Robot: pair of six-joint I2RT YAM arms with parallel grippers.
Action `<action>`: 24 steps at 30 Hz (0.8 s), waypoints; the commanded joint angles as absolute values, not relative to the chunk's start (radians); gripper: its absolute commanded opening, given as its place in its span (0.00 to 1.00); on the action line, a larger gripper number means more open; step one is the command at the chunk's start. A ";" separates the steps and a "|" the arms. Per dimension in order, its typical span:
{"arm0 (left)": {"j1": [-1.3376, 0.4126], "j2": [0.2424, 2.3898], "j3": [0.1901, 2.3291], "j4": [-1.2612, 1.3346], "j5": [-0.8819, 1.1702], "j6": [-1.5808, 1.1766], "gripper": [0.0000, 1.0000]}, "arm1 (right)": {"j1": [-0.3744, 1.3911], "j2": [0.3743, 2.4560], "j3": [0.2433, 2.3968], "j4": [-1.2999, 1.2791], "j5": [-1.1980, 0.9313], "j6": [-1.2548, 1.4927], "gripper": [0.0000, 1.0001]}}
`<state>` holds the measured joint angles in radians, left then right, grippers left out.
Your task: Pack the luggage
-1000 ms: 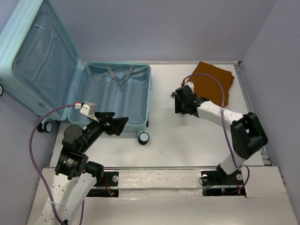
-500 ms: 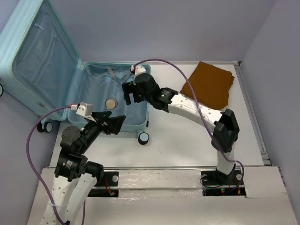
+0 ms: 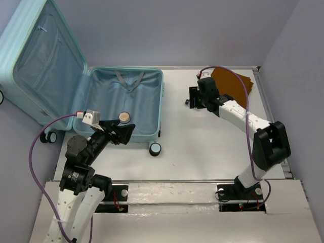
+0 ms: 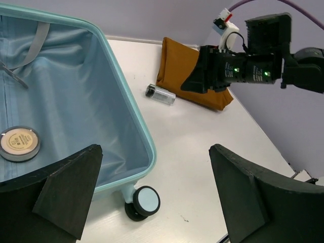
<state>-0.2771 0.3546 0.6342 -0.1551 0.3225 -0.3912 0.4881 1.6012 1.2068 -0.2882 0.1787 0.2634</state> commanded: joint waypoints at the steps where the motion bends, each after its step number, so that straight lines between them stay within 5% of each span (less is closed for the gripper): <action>1: -0.253 0.362 0.634 -0.107 0.350 -0.384 0.99 | 0.451 1.758 1.382 -0.405 0.084 0.066 0.71; 10: -0.250 0.367 0.634 -0.104 0.360 -0.382 0.99 | 0.442 2.058 1.705 -0.575 0.253 -0.090 0.73; 17: -0.250 0.359 0.632 -0.100 0.368 -0.380 0.99 | 0.442 2.143 1.727 -0.594 0.209 -0.074 0.69; 24: -0.250 0.353 0.630 -0.101 0.365 -0.382 0.99 | 0.469 2.119 1.648 -0.589 0.175 -0.023 0.49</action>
